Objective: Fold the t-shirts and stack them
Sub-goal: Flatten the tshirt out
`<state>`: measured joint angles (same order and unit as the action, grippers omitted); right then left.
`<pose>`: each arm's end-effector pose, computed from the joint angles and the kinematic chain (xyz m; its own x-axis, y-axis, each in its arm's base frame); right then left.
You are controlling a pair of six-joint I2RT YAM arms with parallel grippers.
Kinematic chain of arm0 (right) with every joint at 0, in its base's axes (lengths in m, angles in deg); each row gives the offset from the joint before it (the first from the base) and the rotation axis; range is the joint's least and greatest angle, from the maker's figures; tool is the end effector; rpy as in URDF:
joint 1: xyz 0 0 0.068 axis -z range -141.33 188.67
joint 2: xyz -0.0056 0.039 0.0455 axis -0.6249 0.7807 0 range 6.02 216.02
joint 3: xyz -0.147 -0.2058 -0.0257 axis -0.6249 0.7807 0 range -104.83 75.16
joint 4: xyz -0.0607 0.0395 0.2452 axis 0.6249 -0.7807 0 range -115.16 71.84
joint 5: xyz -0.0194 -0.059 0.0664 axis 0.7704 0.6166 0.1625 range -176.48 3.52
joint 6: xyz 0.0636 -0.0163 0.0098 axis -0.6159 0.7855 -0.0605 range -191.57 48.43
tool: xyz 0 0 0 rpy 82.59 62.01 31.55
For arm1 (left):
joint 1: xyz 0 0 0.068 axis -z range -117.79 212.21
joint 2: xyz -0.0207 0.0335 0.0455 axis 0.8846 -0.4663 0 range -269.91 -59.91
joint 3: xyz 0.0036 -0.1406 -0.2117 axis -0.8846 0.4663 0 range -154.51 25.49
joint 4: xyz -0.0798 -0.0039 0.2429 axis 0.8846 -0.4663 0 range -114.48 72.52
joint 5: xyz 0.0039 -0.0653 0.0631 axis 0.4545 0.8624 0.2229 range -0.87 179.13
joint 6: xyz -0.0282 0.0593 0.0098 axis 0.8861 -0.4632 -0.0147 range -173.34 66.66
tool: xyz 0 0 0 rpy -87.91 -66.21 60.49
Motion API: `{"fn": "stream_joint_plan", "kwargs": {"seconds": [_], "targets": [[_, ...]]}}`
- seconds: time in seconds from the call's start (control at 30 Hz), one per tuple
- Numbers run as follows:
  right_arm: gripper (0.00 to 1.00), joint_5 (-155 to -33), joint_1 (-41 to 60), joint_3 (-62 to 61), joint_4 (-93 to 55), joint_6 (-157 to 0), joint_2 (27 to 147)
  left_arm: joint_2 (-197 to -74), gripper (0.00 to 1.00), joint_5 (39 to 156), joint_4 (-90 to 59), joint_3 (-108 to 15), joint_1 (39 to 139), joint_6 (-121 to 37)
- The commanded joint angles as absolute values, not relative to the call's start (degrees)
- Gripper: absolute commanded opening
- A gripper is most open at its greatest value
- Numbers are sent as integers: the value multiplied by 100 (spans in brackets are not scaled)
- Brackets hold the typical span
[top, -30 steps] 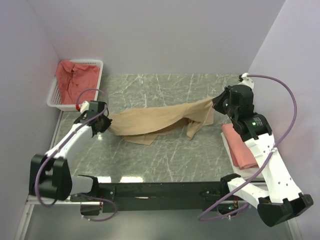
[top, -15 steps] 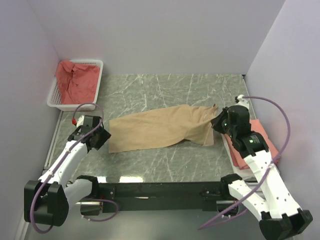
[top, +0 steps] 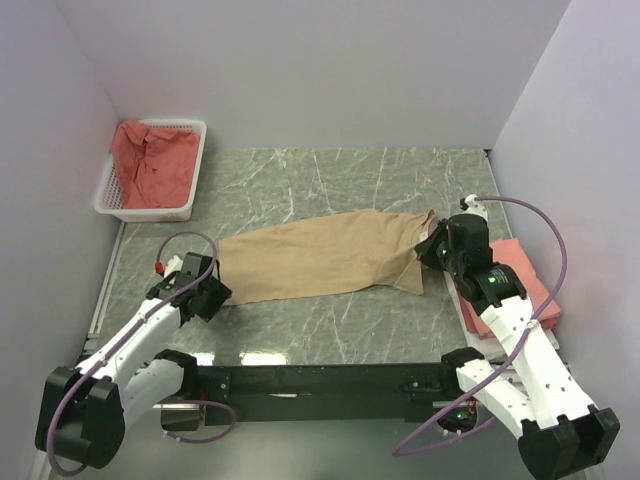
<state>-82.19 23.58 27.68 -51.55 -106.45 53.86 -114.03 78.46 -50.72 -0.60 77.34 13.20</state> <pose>0.1941 0.0483 0.2832 -0.5540 0.4410 -0.7061 0.1428 0.8859 0.4413 0.1725 -0.0365 0.1423 -0.4935 -0.8004 -0.3404 -0.7086 0.5970 -0.3763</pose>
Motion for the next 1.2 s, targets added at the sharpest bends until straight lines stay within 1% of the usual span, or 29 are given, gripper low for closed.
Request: {"fn": "stream_joint_plan", "kwargs": {"seconds": [0.0,0.3,0.43,0.53,0.57,0.67,0.73,0.77,0.9,0.93,1.03,1.17], "targets": [[0,-8297,2391,2814,-4840,-10638,5357,-11536,52,7604,-4878,-35,7846,1758],[0,-8358,2391,2779,-4857,-10638,5322,-12257,52,7446,-4473,-70,7891,1952],[0,-8376,2391,2770,-4866,-10655,5278,-12477,49,7314,-4420,-97,7917,2031],[0,-8402,2399,2770,-4848,-10681,5261,-12635,39,7270,-4341,-53,8005,2092],[0,-8411,2399,2770,-4848,-10682,5261,-12713,30,7279,-4306,-27,8022,2084],[0,-8446,2391,2770,-4848,-10690,5243,-12837,20,7323,-4209,-35,8040,1987],[0,-8446,2391,2762,-4875,-10682,5226,-12820,8,7323,-4244,-70,8040,1934],[0,-8437,2399,2736,-4883,-10690,5217,-12733,1,7314,-4271,-114,8040,1882],[0,-8359,2391,2551,-4997,-10682,5217,-12355,1,7139,-4595,-526,8023,1574],[0,-8315,2391,2394,-5041,-10690,5234,-12145,1,7060,-4892,-684,8022,1513],[0,-8183,2408,1973,-5200,-10708,5208,-11715,1,6788,-5324,-1492,7970,1179],[0,-8033,2443,1251,-5472,-10787,5164,-11247,1,6602,-5939,-2933,7873,696]]}}
